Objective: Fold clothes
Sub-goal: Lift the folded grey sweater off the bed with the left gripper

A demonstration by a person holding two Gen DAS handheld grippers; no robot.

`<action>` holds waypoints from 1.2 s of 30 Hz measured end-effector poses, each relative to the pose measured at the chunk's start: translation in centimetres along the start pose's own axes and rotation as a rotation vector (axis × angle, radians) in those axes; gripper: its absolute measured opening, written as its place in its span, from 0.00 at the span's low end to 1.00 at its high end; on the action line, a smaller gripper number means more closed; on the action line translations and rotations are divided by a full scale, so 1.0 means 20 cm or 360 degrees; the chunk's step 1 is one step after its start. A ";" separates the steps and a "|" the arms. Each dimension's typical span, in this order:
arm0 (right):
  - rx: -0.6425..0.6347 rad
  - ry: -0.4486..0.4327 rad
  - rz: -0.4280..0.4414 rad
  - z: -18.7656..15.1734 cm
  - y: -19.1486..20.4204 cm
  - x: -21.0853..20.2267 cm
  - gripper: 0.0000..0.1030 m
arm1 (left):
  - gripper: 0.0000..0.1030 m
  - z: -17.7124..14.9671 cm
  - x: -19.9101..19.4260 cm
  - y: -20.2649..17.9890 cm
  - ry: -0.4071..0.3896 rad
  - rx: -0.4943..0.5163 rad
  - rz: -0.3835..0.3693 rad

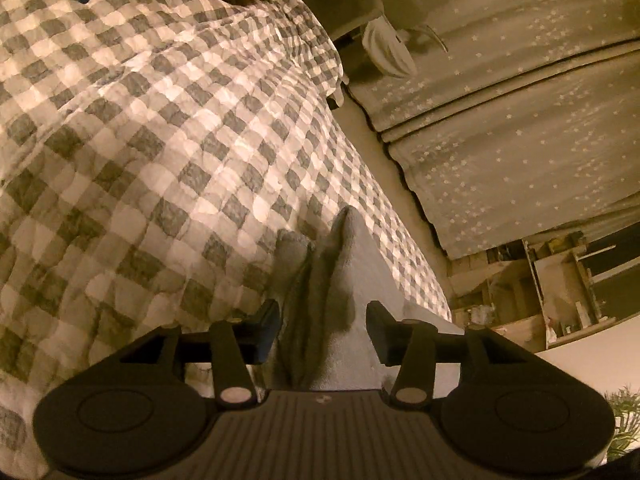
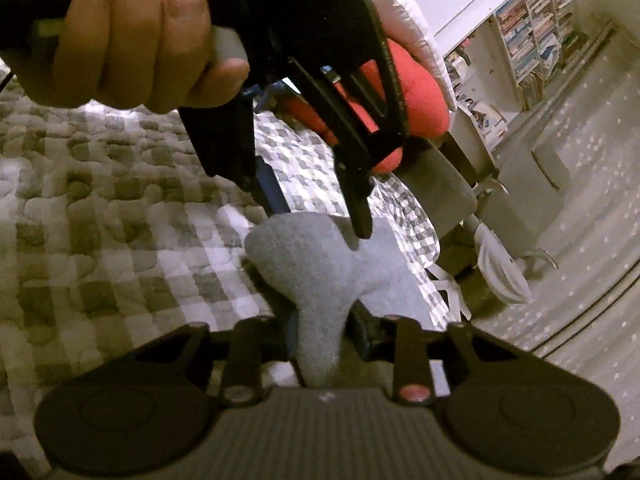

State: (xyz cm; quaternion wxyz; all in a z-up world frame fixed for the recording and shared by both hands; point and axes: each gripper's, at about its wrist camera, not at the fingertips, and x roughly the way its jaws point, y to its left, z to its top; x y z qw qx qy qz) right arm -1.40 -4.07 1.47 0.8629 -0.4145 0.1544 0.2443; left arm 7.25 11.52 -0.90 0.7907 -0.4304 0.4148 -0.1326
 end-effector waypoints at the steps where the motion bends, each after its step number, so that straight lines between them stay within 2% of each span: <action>1: -0.0009 0.0002 -0.0008 0.00 0.01 0.01 0.37 | 0.48 0.00 0.00 0.00 0.0006 0.0007 0.0004; 5: 0.0008 -0.0009 -0.0024 0.01 0.00 0.02 0.48 | 0.49 -0.03 0.01 -0.02 0.0020 0.0035 0.0015; 8: 0.0047 -0.0023 -0.0024 0.02 -0.03 0.02 0.44 | 0.49 -0.03 0.00 -0.04 0.0011 0.0039 0.0013; 10: 0.0073 -0.0032 -0.0024 0.02 -0.04 0.02 0.30 | 0.50 -0.02 0.00 -0.03 0.0014 0.0027 0.0010; 13: 0.0111 -0.0046 -0.0023 0.03 -0.07 0.02 0.24 | 0.56 -0.02 0.01 -0.01 0.0049 -0.0047 -0.0055; 18: 0.0228 -0.0060 -0.0009 0.04 -0.14 0.01 0.24 | 0.64 -0.01 0.00 0.02 0.0072 -0.0149 -0.0160; 23: 0.0368 -0.0069 0.0015 0.04 -0.23 0.00 0.24 | 0.64 -0.01 -0.02 0.04 0.0058 -0.0192 -0.0188; 28: 0.0489 -0.0080 0.0014 0.03 -0.28 -0.05 0.24 | 0.70 0.01 -0.04 0.04 0.0040 -0.0191 -0.0211; 36: 0.0456 -0.0070 0.0019 0.02 -0.22 -0.12 0.24 | 0.71 -0.01 0.03 0.03 0.0071 -0.0188 -0.0210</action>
